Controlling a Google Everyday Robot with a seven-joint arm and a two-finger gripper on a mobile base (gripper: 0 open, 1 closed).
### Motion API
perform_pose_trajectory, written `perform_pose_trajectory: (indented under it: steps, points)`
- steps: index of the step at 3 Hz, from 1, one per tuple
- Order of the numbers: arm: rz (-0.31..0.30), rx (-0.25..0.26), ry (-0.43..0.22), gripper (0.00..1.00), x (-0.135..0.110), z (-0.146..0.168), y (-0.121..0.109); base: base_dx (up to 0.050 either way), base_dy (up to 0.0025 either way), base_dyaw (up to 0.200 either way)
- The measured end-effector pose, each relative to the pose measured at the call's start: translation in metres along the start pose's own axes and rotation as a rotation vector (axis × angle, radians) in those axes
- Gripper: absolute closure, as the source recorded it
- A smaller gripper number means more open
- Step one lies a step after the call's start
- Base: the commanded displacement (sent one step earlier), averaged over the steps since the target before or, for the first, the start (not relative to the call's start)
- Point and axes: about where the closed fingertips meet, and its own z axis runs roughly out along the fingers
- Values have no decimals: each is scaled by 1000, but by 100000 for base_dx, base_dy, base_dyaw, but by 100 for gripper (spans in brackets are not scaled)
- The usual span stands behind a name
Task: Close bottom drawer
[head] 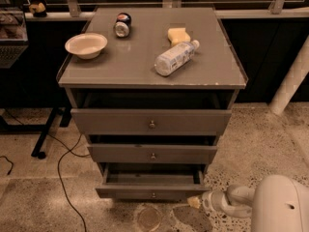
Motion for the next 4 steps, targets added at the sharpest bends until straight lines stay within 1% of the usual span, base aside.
perform_pose_trajectory:
  steps: [2, 3, 4]
  points:
    - [-48, 8, 37, 100, -26, 23, 3, 0, 0, 0]
    - [-47, 15, 47, 100, -31, 30, 1, 0, 0, 0]
    - [-32, 29, 37, 100, -37, 33, -2, 0, 0, 0]
